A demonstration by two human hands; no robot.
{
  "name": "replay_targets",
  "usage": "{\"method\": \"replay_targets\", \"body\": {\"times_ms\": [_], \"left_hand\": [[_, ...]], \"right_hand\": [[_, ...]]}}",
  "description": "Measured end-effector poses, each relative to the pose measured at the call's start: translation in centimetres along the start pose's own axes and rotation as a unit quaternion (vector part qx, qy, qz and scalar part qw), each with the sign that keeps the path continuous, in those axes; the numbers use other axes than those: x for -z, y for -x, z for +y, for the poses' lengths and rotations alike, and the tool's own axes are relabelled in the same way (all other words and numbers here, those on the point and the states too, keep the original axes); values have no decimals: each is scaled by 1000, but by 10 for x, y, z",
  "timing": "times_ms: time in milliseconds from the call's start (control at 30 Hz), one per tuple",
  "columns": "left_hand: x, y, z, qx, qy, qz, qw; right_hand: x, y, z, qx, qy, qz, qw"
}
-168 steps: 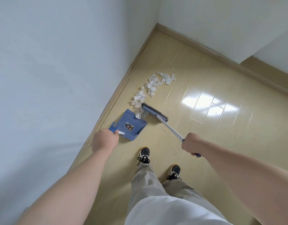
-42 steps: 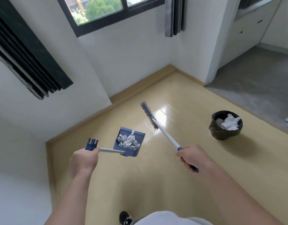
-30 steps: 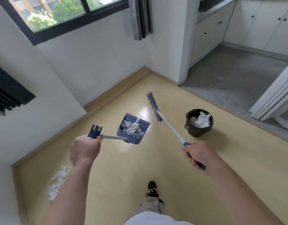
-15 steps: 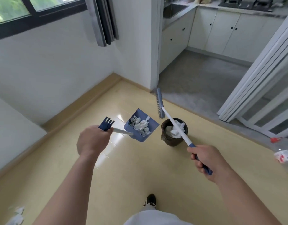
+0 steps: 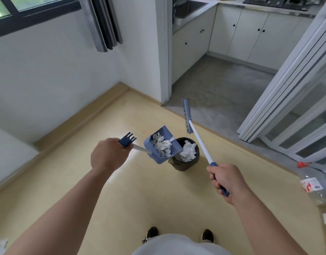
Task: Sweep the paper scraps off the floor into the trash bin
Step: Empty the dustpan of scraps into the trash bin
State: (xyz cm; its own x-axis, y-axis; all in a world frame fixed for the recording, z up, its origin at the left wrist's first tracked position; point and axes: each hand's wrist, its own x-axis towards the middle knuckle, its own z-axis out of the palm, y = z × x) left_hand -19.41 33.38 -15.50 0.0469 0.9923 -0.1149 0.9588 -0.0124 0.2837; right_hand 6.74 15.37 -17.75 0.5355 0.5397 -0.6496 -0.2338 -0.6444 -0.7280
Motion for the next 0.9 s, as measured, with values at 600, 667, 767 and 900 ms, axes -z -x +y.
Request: {"method": "replay_targets", "body": {"times_ms": [600,667,767,900], "left_hand": [[-47,-23,116,-174,-181,-16,968],[-49,-28,115,-176,-179,-12,968],[-52,-30,115,-202,-200,-13,959],[-51,-36,119,-235,-237,-17,942]], "right_hand": [[48,-40,1,-46,-1,-16,999],[46,-39,1,-48,-1,-13,999],[42,-39,0,-50,-3,-4,999],[35,-37,-3,-44,-3,8,999]]}}
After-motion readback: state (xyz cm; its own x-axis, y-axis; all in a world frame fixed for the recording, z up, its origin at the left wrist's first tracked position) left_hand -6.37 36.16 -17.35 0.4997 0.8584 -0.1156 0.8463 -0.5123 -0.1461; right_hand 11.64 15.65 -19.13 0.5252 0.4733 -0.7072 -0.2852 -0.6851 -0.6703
